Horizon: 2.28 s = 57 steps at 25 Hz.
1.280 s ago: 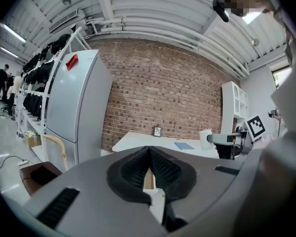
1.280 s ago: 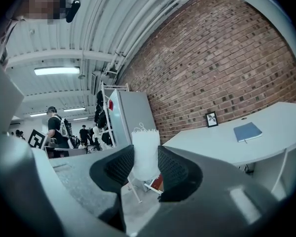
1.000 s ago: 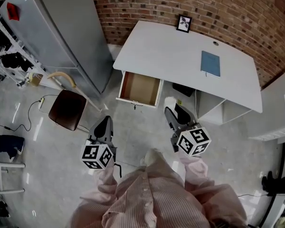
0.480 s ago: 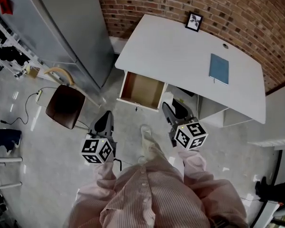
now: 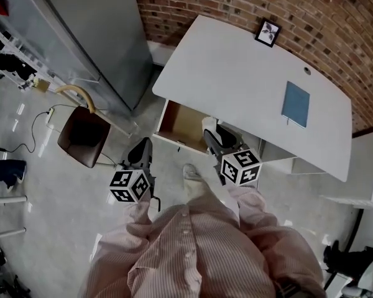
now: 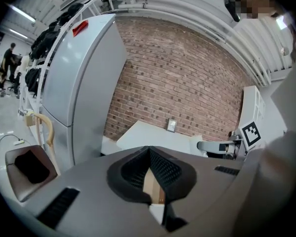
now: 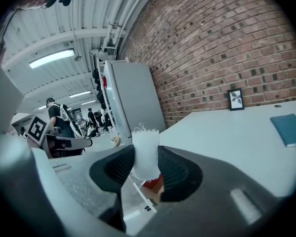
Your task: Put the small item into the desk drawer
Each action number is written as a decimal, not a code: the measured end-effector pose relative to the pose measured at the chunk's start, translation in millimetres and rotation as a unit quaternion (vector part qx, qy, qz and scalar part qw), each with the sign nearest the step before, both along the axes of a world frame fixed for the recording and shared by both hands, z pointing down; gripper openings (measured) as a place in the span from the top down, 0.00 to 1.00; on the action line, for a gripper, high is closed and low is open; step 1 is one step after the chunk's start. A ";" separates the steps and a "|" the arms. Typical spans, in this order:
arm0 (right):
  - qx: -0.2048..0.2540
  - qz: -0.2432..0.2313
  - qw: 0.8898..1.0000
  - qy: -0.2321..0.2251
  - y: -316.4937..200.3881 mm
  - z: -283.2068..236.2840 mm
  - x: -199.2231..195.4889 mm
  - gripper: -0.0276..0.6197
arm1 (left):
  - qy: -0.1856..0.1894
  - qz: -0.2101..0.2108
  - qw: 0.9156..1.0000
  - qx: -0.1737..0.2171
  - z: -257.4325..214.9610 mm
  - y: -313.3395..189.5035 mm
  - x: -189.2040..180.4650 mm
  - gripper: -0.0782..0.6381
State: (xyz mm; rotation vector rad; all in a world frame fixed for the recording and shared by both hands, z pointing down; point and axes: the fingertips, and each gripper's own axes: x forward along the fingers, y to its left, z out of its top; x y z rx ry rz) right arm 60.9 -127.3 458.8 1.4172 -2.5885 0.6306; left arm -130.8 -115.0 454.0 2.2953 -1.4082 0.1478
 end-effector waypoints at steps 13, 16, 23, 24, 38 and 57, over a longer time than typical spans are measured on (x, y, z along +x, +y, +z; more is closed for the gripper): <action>-0.079 -0.074 0.994 0.019 -55.1 66.4 -30.1 0.72 | 0.012 -0.022 0.995 -0.093 59.5 -38.9 5.7 0.89; -0.098 -0.084 0.991 0.026 -59.5 84.5 -38.5 0.72 | 0.011 -0.021 0.993 -0.116 76.5 -41.4 4.5 0.89; -0.131 -0.091 0.985 0.062 -80.7 131.9 -54.4 0.72 | 0.018 -0.016 0.989 -0.147 111.1 -65.5 -1.7 0.89; -0.136 -0.091 0.984 0.067 -82.9 140.5 -55.4 0.72 | 0.021 -0.015 0.988 -0.152 117.0 -68.0 -1.2 0.89; -0.203 -0.092 0.966 0.134 -118.0 266.7 -58.6 0.72 | 0.046 -0.014 0.979 -0.197 206.2 -97.4 9.4 0.89; -0.265 -0.156 0.927 0.215 -117.2 370.3 -66.9 0.72 | 0.066 -0.032 0.973 -0.219 267.9 -112.6 21.6 0.89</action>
